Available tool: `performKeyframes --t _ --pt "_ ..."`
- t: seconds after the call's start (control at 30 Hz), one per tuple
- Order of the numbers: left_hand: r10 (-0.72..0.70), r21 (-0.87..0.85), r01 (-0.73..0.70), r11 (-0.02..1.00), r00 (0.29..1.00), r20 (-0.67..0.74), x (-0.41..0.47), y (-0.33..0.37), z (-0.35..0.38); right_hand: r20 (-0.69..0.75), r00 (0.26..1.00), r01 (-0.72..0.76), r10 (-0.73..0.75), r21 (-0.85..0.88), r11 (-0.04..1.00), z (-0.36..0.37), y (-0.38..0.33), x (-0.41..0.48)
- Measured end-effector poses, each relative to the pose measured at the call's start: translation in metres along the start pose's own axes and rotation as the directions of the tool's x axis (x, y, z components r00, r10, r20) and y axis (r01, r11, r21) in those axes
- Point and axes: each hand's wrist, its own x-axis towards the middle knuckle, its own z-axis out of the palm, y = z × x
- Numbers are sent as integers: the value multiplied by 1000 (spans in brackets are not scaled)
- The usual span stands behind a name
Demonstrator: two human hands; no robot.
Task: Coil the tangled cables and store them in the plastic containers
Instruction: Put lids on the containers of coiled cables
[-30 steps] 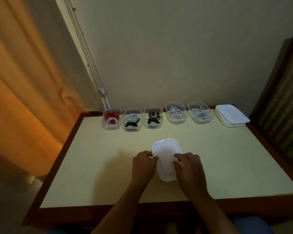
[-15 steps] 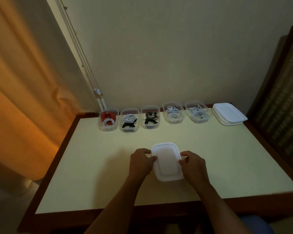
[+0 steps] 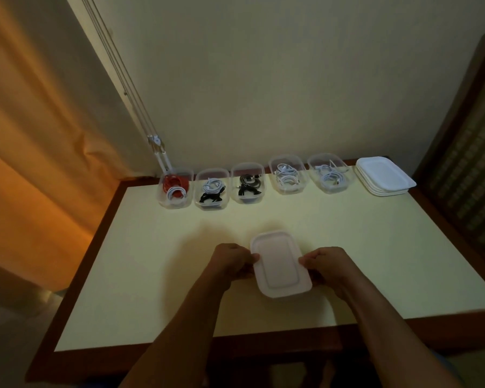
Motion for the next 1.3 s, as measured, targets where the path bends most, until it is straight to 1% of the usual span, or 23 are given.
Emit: performKeyframes --t 0.17,0.3,0.4,0.47,0.53,0.67,0.77,0.9,0.97,1.07,1.17,1.3 --pt "43 24 -41 999 996 -84 2 -2 4 -89 995 -63 54 -105 992 9 0 11" --pt "134 43 -129 991 975 -176 -8 -6 8 -90 996 -30 9 -235 971 15 -3 5" --pt "291 188 -247 951 920 -263 -21 -19 -1 -83 997 -10 -9 -224 974 31 -5 -15" --pt "361 277 -281 919 882 -303 -33 -32 -21 -45 999 8 -17 -188 982 50 -5 -30" --pt "358 277 -271 922 870 -340 -43 -47 -52 5 1000 30 -29 -138 990 75 -5 -40" --pt "315 219 -241 945 849 -424 -63 -79 -140 133 989 71 -59 -92 993 158 -6 -62" --pt "300 238 -208 949 832 -467 -73 -93 -200 173 982 89 -77 -66 994 220 -7 -75" --pt "273 231 -178 957 823 -498 -72 -106 -262 182 975 144 -123 -108 984 285 -13 -86" --pt "273 230 -177 957 821 -502 -69 -104 -279 182 971 181 -154 -141 973 307 -17 -87" --pt "282 199 -207 958 806 -521 -64 -101 -294 192 968 194 -162 -158 968 328 -24 -85" --pt "283 198 -208 958 804 -523 -59 -102 -299 188 970 187 -155 -166 968 336 -27 -82" --pt "288 220 -199 955 798 -529 -57 -103 -299 229 963 179 -143 -145 973 333 -25 -84"
